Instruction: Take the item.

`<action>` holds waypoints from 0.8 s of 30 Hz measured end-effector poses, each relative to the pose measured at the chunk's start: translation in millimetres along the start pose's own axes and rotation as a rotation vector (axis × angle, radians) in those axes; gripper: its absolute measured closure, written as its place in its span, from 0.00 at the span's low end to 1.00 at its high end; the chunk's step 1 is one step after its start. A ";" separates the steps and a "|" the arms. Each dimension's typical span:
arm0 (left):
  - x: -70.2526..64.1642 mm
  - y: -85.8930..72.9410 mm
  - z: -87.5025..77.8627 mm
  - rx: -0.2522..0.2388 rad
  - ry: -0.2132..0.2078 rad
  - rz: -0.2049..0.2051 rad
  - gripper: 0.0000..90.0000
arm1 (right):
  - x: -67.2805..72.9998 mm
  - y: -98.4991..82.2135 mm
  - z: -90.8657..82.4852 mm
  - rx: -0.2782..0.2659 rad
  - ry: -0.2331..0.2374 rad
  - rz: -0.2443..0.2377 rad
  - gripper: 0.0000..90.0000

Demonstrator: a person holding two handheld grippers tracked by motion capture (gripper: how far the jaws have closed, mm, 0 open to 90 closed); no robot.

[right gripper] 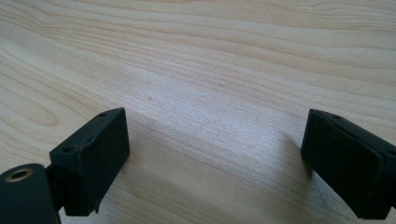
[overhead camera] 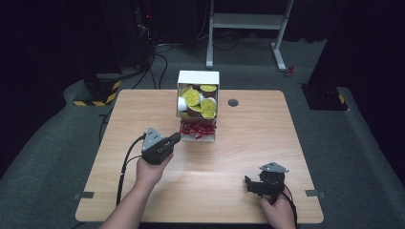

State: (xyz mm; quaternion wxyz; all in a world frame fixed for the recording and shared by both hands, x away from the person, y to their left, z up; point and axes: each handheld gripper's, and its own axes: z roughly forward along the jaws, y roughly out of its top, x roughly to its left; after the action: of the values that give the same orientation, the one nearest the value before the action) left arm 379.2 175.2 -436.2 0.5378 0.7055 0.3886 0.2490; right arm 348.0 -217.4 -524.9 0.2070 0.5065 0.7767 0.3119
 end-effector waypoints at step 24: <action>2.6 -1.9 -27.0 -0.036 -0.052 0.001 0.96 | 0.0 0.0 0.0 0.000 0.000 0.000 0.09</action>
State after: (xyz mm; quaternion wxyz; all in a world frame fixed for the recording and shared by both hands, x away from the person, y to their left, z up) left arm 359.4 192.9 -430.2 0.5601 0.7022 0.3696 0.2379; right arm 347.9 -217.4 -524.9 0.2070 0.5064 0.7768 0.3118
